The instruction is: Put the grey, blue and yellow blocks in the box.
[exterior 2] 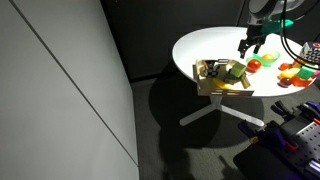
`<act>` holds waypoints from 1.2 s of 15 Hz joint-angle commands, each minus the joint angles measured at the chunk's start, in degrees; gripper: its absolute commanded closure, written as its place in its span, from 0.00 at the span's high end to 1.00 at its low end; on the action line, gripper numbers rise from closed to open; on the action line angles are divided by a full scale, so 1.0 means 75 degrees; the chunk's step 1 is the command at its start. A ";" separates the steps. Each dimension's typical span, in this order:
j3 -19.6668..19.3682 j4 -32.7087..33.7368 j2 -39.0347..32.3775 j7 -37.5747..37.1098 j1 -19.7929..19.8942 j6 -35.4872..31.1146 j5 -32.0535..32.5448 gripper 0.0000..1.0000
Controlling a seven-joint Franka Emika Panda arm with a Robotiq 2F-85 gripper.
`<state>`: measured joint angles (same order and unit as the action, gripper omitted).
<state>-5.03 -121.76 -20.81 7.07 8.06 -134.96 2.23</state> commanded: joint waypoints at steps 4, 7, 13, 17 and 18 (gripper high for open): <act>-0.0178 -0.0520 0.0907 0.1171 0.0260 0.0748 0.0296 1.00; -0.0375 -0.0724 0.1327 0.1350 0.0302 0.1094 0.0595 1.00; -0.0710 -0.0946 0.2067 0.1520 0.0435 0.1873 0.1147 1.00; -0.0870 -0.1053 0.2488 0.1771 0.0575 0.2001 0.0998 1.00; -0.0905 -0.1095 0.2592 0.1764 0.0609 0.1948 0.0957 1.00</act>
<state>-11.24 -128.08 -5.14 18.62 11.65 -120.63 9.70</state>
